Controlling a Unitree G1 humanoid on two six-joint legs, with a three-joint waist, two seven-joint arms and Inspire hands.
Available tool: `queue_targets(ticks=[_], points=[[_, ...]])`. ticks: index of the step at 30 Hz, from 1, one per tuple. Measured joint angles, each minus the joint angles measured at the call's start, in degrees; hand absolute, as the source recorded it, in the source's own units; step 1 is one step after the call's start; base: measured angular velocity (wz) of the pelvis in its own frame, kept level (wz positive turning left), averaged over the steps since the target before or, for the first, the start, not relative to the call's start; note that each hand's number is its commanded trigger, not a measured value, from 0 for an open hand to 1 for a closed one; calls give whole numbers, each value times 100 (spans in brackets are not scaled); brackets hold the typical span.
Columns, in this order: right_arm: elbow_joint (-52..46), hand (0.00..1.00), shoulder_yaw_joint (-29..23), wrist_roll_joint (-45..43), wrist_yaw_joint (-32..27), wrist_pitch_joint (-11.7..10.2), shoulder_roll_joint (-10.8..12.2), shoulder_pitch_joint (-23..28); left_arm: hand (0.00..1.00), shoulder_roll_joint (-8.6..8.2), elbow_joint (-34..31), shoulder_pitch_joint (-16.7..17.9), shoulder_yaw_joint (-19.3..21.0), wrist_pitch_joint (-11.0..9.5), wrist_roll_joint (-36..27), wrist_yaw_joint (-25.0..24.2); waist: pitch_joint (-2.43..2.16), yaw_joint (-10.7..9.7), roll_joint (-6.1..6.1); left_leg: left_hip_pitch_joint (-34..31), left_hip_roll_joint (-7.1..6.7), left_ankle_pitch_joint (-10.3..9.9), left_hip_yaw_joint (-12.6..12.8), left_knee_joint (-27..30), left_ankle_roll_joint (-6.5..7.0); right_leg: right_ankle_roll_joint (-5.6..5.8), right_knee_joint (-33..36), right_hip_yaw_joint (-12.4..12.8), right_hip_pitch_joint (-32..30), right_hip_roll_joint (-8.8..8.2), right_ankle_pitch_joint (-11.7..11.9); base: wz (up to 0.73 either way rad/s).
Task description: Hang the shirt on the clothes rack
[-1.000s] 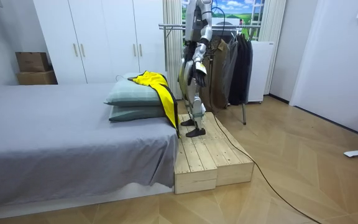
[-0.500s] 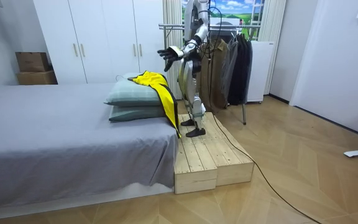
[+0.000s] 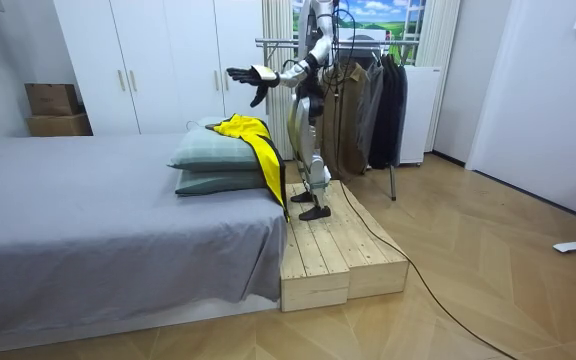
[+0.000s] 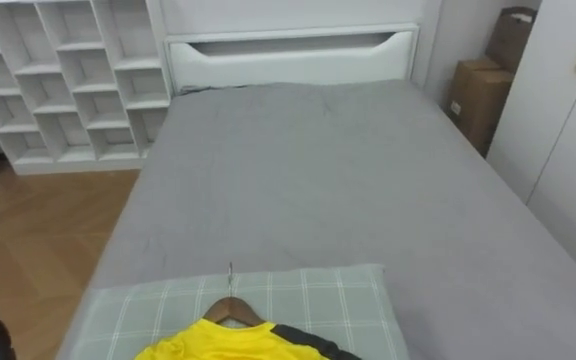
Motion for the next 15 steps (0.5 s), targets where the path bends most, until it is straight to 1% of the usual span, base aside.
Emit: queue_targets(ticks=[1,3,6,9,11,13,15], points=[[-2,0,86,-6,8,20,3,9,0,-8,43,-1,-28,0,76,-24,2,-4,-4,8,-1,0,21,0,0,0,4,23,0,0,0,-6],[-3,0,97,-29,53,65,19,12,0,-11,122,-1,-101,1,117,-57,8,-23,-19,15,-7,0,27,2,1,0,6,29,0,-7,0,-3],[-2,0,94,-93,128,77,44,-2,0,-19,265,0,-105,16,305,-115,2,-110,-47,15,-9,0,30,10,1,0,8,42,0,-8,0,0],[-1,0,94,-147,215,96,45,-20,0,-19,263,-21,-107,20,330,-279,-17,-143,-73,15,-8,0,30,19,1,0,8,44,2,-8,0,0],[0,0,89,-149,283,116,44,-31,0,-19,264,-28,-119,23,331,-309,-15,-177,-108,16,-8,0,28,19,1,0,7,45,8,-7,0,0],[-1,0,82,-182,309,119,52,-36,0,-20,264,-28,-182,71,332,-369,-22,-242,-124,19,-8,0,19,17,1,0,-1,41,24,-7,0,3],[-4,0,74,-245,307,117,65,-41,0,-20,262,-28,-252,113,334,-459,-19,-280,-137,18,-9,0,23,7,1,1,-3,59,21,-5,0,-2]])
